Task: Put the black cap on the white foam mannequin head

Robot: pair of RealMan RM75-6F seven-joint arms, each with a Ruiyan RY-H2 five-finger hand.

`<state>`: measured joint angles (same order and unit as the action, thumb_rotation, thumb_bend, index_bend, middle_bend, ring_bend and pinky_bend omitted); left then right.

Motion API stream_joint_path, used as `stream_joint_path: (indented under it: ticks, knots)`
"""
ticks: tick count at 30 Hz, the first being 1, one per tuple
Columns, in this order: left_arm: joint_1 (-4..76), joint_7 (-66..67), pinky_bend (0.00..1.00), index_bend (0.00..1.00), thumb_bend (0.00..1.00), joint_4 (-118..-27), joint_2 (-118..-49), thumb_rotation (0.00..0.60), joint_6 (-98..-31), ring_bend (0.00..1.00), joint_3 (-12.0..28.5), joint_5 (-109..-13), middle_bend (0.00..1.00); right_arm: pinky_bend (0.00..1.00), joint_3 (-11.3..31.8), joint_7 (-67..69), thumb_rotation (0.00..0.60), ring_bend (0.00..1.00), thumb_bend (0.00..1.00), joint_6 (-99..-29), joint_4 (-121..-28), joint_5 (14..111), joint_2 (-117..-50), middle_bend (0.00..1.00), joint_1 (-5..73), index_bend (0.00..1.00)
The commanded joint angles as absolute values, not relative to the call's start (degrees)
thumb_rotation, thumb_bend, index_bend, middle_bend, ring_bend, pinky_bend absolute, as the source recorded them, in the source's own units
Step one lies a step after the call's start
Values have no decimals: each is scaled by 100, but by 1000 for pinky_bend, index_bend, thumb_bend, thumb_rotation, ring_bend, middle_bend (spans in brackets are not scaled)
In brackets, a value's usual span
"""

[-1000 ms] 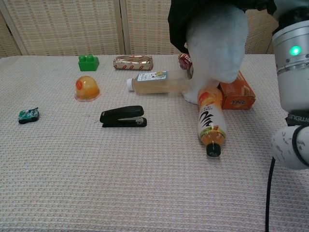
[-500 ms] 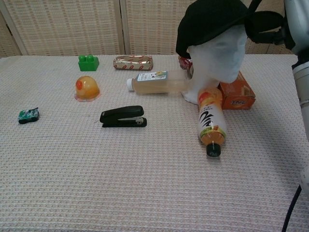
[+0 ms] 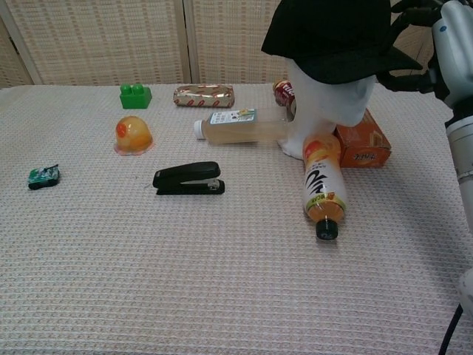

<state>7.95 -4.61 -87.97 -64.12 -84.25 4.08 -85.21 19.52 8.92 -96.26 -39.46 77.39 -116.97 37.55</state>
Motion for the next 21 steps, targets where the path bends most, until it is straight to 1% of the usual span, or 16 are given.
stream_joint_path:
  ticks: [1,10,15,16,17,18,20,21]
  knots:
    - [794,-456,147,87,117,-8801,-6412,600,-8431,0,405,-8530,25,0,1920,777,600,0,246,-9684,-4314,7777,-11469,72,3569,0]
    - [781,-423,146,87,119,-8834,-6409,600,-8477,0,369,-8613,25,0,1666,394,600,0,195,-9955,-5630,8018,-10670,37,2982,0]
    - [770,-430,147,87,119,-8846,-6399,600,-8504,0,365,-8630,25,0,1505,258,600,0,169,-10032,-6074,8109,-10362,16,2732,0]
    - [766,-432,147,87,119,-8849,-6395,600,-8513,0,363,-8638,25,0,1401,189,600,0,163,-10049,-6312,8143,-10188,7,2590,0]
    - [765,-433,147,87,119,-8852,-6391,600,-8517,0,356,-8652,25,0,1197,-19,600,0,162,-10076,-6560,8135,-9931,1,2333,0]
    - [765,-436,147,87,119,-8855,-6385,600,-8515,0,351,-8661,25,0,913,-382,600,0,162,-10050,-7077,8169,-9481,0,2056,0]
    - [765,-439,147,87,119,-8852,-6382,600,-8515,0,355,-8656,25,0,667,-792,600,0,160,-9973,-7862,8198,-8892,0,1822,0]
    - [767,-441,147,87,119,-8847,-6384,600,-8510,0,362,-8643,25,0,510,-1200,600,0,160,-9865,-8366,8123,-8492,0,1674,0]
